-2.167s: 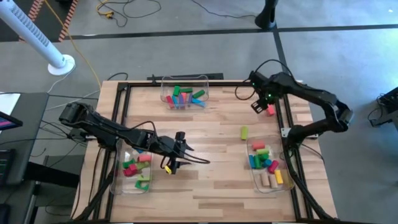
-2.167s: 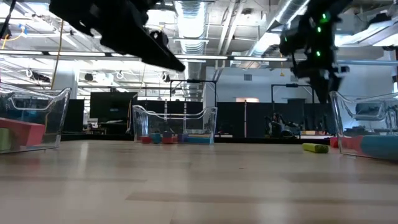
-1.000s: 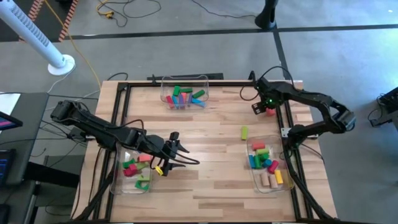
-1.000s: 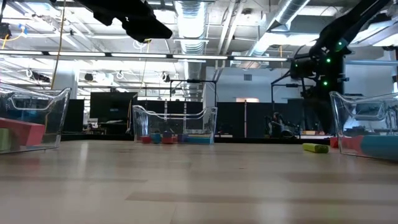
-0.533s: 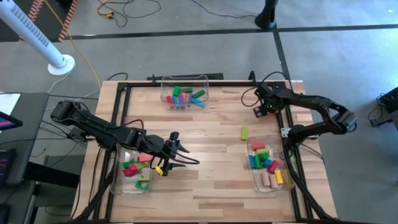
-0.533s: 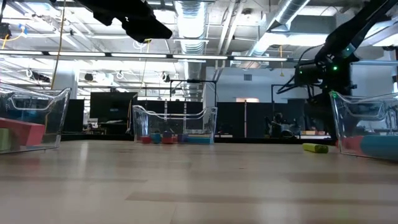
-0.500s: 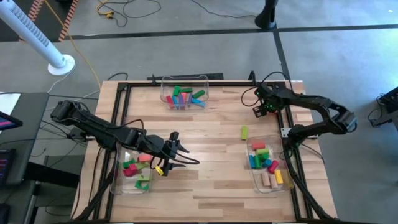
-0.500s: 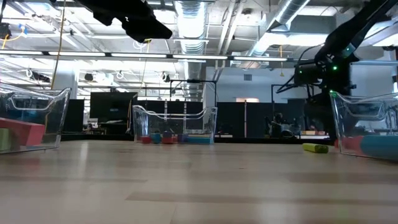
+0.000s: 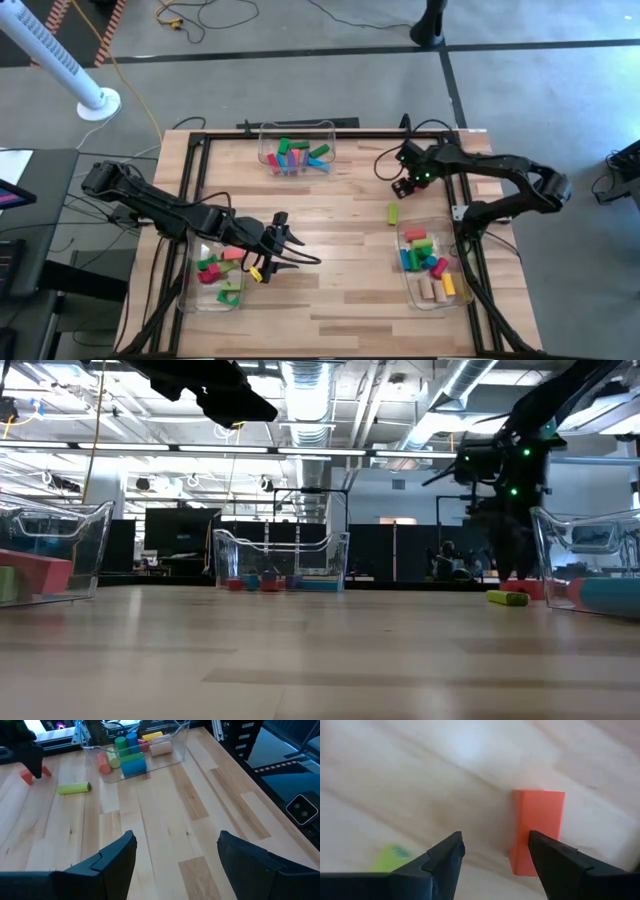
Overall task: Sort blocks by size
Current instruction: Put the orange arc block into the left transparent bin
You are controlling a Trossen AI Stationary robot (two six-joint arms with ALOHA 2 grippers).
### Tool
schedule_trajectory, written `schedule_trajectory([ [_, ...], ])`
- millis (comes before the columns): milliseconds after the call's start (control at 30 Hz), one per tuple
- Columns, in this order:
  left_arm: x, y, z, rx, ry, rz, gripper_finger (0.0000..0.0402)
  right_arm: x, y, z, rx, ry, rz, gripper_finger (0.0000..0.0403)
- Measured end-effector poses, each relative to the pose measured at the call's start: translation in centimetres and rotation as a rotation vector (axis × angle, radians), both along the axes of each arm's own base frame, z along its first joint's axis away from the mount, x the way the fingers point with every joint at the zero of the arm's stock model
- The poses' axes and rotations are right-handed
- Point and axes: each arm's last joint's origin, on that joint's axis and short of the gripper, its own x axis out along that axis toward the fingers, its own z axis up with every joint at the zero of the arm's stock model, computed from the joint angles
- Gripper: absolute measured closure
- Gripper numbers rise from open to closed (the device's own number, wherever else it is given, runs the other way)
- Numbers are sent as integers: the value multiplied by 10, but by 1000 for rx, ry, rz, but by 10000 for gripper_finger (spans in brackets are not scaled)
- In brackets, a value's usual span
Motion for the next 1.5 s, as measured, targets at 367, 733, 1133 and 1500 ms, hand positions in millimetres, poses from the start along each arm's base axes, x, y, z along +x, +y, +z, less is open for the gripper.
schedule_trajectory([
  [367, 0, 0, 0, 1, 4, 0, 134, 13, 10, 26, -54, 107, 69, 143],
  [733, 0, 0, -1, 1, 5, 0, 134, 3, 18, 2, -24, 145, 111, 143],
  [1133, 0, 0, -1, 3, 5, -1, 134, -7, 9, -5, -59, 174, 90, 143],
  [1500, -1, 0, -2, 5, 18, 0, 134, -9, 11, -16, -61, 147, 91, 143],
])
